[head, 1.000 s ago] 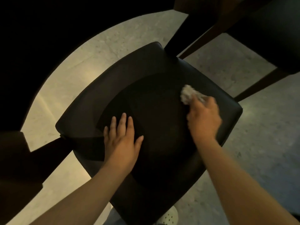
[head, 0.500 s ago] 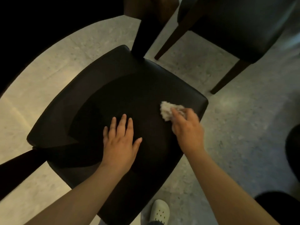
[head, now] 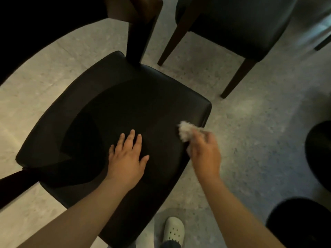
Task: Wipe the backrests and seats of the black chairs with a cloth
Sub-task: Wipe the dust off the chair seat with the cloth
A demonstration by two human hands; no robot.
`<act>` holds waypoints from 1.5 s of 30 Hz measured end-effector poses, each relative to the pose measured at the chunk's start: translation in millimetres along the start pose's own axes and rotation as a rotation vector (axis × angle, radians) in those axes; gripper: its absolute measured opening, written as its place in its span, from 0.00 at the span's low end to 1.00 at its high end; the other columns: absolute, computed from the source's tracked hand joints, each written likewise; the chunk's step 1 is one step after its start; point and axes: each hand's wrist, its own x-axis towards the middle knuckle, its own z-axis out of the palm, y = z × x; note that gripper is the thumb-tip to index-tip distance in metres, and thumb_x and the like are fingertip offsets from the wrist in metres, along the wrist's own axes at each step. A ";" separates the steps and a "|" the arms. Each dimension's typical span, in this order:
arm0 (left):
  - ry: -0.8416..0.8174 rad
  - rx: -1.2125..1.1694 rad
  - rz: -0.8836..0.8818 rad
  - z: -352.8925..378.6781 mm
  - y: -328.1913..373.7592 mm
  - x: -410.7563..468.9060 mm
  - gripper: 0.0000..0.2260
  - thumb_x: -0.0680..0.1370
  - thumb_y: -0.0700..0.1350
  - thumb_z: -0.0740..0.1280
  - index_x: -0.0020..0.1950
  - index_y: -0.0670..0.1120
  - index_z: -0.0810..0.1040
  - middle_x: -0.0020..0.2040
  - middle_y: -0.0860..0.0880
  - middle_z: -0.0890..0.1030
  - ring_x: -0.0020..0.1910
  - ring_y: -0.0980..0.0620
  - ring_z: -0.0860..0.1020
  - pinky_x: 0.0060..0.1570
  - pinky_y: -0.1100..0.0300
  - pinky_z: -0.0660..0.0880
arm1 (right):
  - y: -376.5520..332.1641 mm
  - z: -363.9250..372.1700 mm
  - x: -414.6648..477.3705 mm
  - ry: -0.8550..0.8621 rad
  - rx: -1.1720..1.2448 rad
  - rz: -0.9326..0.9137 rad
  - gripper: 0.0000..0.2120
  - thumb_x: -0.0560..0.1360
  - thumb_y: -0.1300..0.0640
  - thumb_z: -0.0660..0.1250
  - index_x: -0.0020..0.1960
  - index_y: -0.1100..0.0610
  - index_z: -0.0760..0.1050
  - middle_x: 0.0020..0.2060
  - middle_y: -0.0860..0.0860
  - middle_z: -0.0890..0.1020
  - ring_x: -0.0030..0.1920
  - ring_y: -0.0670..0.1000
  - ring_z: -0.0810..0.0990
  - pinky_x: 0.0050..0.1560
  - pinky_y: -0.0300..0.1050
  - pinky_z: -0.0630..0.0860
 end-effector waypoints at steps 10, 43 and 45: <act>0.043 0.028 -0.004 11.4 -0.8 0.8 0.34 0.80 0.61 0.56 0.80 0.52 0.43 0.80 0.50 0.40 0.78 0.46 0.39 0.75 0.42 0.46 | -5.4 -31.8 74.0 0.086 -0.065 -0.063 0.18 0.80 0.52 0.62 0.70 0.51 0.72 0.57 0.50 0.73 0.50 0.45 0.72 0.49 0.38 0.68; -0.043 0.152 -0.051 6.9 9.9 3.4 0.33 0.81 0.61 0.52 0.79 0.51 0.40 0.79 0.49 0.37 0.78 0.44 0.37 0.76 0.41 0.47 | -5.4 -30.2 0.3 -0.225 -0.046 0.010 0.10 0.77 0.50 0.65 0.57 0.48 0.78 0.45 0.45 0.74 0.41 0.43 0.75 0.43 0.39 0.75; -0.050 0.161 -0.055 6.5 11.6 3.7 0.33 0.81 0.61 0.52 0.79 0.51 0.39 0.79 0.49 0.37 0.78 0.44 0.38 0.76 0.41 0.47 | -1.3 -44.9 -12.0 -0.219 -0.048 -0.043 0.07 0.76 0.50 0.66 0.50 0.50 0.81 0.42 0.45 0.75 0.39 0.44 0.74 0.38 0.34 0.70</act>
